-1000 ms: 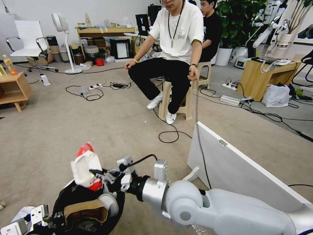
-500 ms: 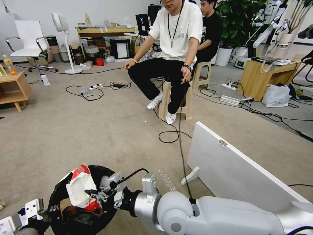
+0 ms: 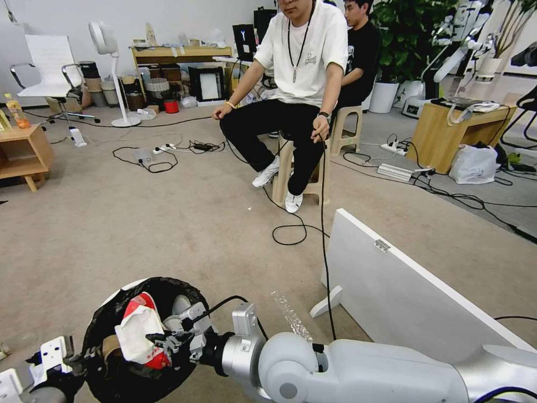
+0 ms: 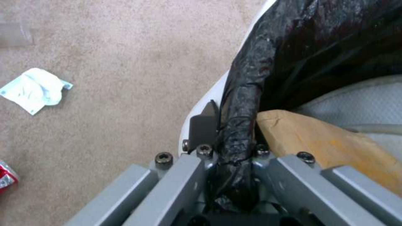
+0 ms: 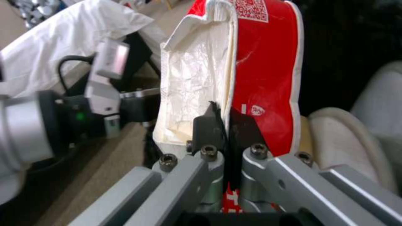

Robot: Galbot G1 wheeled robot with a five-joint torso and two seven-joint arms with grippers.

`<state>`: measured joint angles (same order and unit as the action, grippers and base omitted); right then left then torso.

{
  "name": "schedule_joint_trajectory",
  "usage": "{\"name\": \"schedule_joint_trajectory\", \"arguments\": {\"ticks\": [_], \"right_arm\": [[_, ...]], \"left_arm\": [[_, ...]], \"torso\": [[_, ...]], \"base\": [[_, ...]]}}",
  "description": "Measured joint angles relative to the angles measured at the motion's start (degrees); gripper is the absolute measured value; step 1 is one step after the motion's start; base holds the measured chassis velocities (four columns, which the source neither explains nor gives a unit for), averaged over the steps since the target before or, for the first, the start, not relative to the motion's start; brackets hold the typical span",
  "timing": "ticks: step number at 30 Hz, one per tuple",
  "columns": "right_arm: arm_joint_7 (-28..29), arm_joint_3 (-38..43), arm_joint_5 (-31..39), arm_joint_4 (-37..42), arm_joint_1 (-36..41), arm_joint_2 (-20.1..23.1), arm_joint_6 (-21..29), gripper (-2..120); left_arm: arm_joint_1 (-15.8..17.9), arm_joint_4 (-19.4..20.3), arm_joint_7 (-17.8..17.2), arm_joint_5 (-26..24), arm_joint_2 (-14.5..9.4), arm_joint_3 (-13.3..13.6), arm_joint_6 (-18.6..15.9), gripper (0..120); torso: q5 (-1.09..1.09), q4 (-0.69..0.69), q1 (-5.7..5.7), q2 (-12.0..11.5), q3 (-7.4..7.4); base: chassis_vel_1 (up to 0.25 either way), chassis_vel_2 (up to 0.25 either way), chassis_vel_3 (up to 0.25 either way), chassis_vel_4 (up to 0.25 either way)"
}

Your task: Pick up the trash bin and place the garbage on the floor into it.

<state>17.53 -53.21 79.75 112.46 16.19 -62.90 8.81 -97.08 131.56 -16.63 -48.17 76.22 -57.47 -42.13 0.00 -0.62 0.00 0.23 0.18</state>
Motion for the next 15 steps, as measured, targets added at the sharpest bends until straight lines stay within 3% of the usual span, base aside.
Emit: {"name": "schedule_joint_trajectory", "arguments": {"ticks": [15], "right_arm": [[1.8, 3.0, 1.6, -4.5, 4.1, 0.5, 0.4, 0]], "left_arm": [[-0.1, -0.2, 0.3, 0.3, 0.1, 0.4, 0.0, 2]], "torso": [[0.00, 0.00, 0.00, 0.0, 0.00]], "base": [[0.000, 0.000, 0.000, 0.000]]}}
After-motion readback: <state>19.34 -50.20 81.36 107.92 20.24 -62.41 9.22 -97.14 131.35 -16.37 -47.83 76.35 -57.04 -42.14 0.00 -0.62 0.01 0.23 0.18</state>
